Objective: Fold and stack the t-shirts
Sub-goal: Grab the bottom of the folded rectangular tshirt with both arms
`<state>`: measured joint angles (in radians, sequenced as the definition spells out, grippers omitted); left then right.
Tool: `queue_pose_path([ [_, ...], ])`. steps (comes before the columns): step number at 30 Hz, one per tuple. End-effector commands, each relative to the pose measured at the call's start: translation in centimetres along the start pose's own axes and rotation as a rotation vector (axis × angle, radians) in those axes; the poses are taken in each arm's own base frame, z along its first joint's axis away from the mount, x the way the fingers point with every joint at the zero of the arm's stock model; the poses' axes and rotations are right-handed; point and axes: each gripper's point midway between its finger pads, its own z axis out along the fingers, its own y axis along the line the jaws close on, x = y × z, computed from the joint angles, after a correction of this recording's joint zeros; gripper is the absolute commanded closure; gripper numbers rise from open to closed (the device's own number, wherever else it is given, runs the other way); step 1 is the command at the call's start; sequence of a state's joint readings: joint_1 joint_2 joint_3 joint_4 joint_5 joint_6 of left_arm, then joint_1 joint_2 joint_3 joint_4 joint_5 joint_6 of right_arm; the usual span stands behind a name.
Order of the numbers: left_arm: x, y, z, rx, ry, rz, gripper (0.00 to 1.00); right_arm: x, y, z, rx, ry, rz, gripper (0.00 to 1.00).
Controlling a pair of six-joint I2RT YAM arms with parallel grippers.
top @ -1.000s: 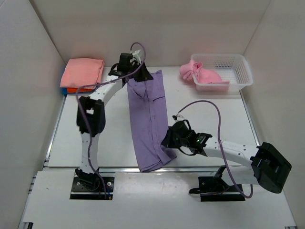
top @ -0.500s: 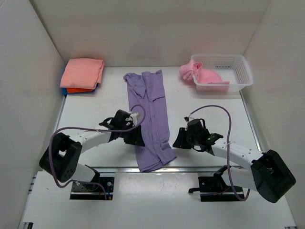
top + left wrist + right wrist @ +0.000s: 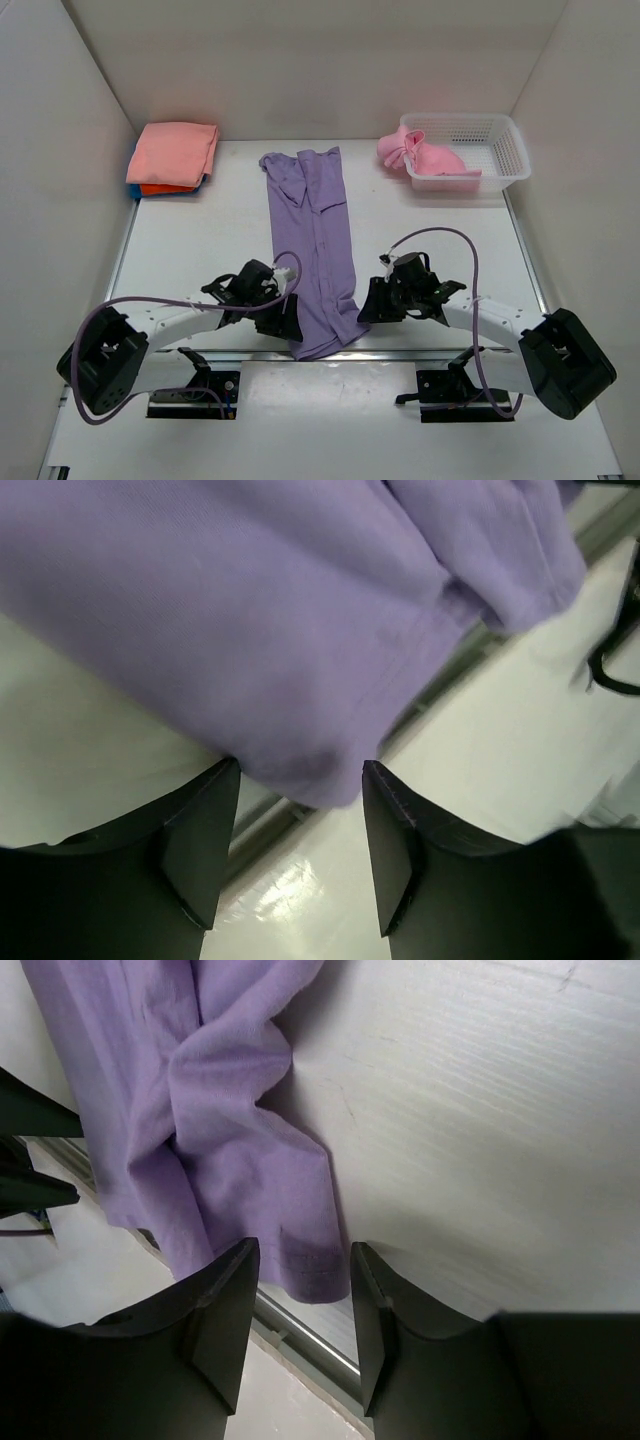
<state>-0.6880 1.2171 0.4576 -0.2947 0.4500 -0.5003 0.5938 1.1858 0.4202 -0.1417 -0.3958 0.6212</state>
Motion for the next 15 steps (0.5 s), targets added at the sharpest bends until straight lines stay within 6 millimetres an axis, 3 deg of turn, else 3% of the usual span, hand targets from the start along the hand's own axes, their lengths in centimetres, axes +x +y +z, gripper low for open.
queue_pose_path([
  [1,0.6,-0.7,-0.1,0.025,-0.017,-0.023,0.36,0.0,0.8,0.1,-0.032,0.015,-0.030,0.60],
  [5,1.8,0.1,0.3,0.010,-0.002,-0.058,0.35,0.2,0.6,0.3,-0.037,0.026,-0.036,0.57],
  [11,1.2,-0.5,1.4,-0.013,-0.002,-0.066,0.35,1.1,0.8,1.3,-0.023,0.084,-0.048,0.57],
  [15,2.3,-0.3,2.3,-0.055,0.063,-0.046,0.42,1.7,0.9,1.7,-0.023,0.106,-0.053,0.58],
])
